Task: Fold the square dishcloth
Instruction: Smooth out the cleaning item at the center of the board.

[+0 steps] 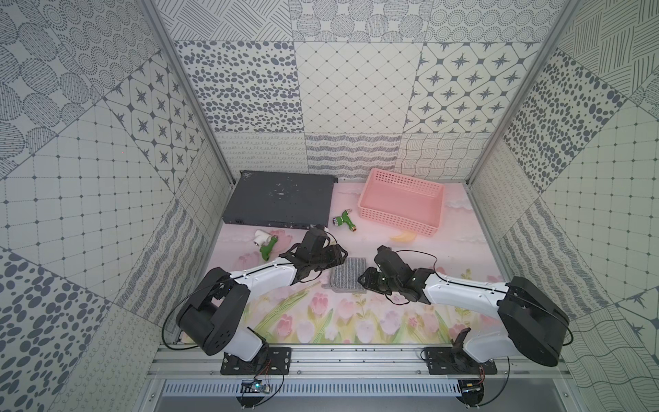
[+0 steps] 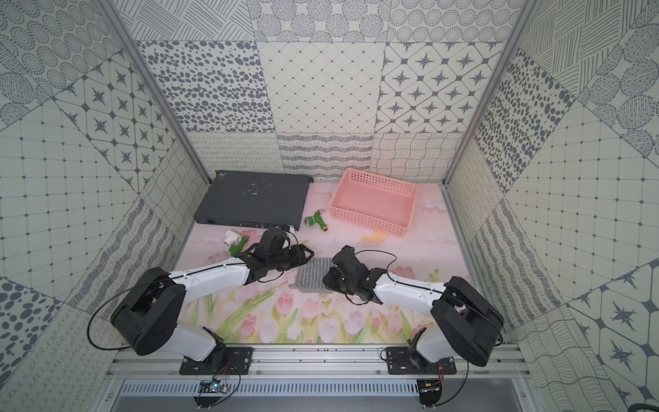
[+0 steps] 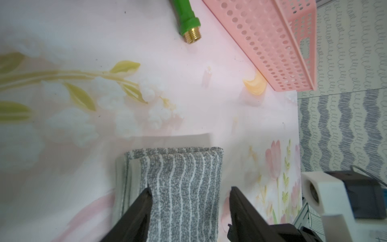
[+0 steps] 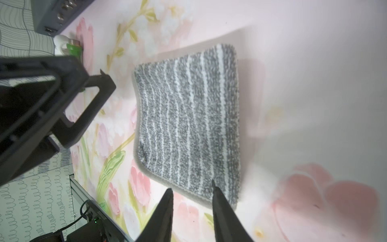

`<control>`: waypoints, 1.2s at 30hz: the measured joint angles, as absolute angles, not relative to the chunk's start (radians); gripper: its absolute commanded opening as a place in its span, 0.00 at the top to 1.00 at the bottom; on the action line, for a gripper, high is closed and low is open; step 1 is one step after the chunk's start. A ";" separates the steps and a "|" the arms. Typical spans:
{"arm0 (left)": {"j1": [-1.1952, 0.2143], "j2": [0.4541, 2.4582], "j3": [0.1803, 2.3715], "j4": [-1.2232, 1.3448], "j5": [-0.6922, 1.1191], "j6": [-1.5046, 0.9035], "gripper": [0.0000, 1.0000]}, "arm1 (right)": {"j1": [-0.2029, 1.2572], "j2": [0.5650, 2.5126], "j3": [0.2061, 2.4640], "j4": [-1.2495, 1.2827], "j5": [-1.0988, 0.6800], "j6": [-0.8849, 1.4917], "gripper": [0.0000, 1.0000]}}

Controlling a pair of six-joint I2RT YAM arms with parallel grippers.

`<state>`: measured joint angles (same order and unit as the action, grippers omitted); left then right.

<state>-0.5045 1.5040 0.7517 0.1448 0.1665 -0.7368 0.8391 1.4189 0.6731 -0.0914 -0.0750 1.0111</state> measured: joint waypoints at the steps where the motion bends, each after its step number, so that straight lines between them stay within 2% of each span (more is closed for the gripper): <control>1: -0.505 1.484 0.744 0.143 0.166 -0.738 0.36 | 0.831 1.416 0.677 -0.095 -0.072 1.005 0.67; 6: -0.505 1.412 0.707 0.142 0.168 -0.743 0.44 | 0.786 1.426 0.722 -0.128 -0.058 0.956 0.76; 10: -0.505 1.390 0.660 0.146 0.195 -0.758 0.54 | 0.747 1.480 0.796 -0.131 -0.062 0.920 0.80; 14: -0.505 1.387 0.607 0.153 0.231 -0.771 0.59 | 0.723 1.554 0.854 -0.131 -0.075 0.892 0.82; 31: -0.509 1.462 0.500 0.242 0.299 -0.802 0.65 | 0.662 1.747 0.918 -0.130 -0.104 0.856 0.84; 33: -0.509 1.475 0.496 0.265 0.304 -0.807 0.64 | 0.657 1.747 0.918 -0.130 -0.106 0.854 0.82; 36: -0.509 1.481 0.493 0.290 0.315 -0.815 0.55 | 0.651 1.745 0.918 -0.130 -0.108 0.842 0.76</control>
